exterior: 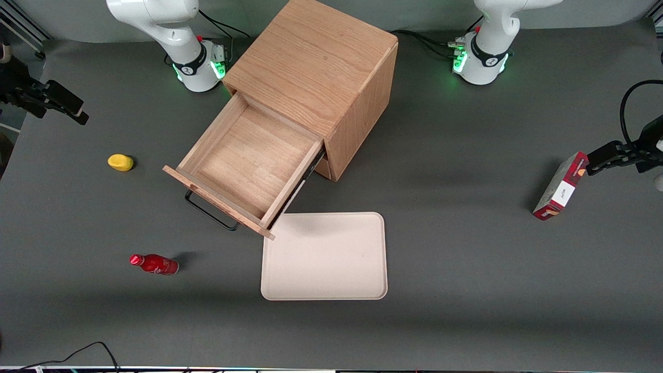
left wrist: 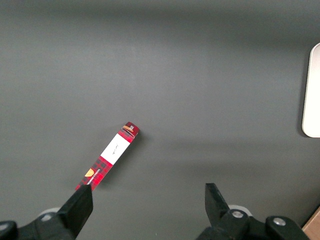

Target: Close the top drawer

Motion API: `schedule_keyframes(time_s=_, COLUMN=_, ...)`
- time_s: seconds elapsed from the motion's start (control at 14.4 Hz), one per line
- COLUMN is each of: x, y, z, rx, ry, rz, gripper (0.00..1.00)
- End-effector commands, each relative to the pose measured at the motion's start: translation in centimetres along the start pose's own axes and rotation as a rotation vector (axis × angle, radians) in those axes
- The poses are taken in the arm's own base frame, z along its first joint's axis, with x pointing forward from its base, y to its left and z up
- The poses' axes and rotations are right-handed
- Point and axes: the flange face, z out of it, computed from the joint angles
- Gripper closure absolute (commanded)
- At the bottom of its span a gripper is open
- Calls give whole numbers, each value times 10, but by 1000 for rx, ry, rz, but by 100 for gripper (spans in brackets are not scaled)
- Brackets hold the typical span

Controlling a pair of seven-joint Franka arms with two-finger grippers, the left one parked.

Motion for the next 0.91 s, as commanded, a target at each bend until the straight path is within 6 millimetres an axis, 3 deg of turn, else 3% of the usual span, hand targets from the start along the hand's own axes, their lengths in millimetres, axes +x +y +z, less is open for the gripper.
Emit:
schedule_keyframes(time_s=0.0, x=4, y=3, z=-5, rx=-11, ry=3, rz=-38, gripper=0)
schedule_keyframes(time_s=0.63, x=9, y=1, z=-11, rx=-13, ry=5, rz=-108, gripper=0)
schedule_keyframes(time_s=0.84, x=25, y=-19, z=-19, rx=-20, ry=-32, rz=-245, gripper=0)
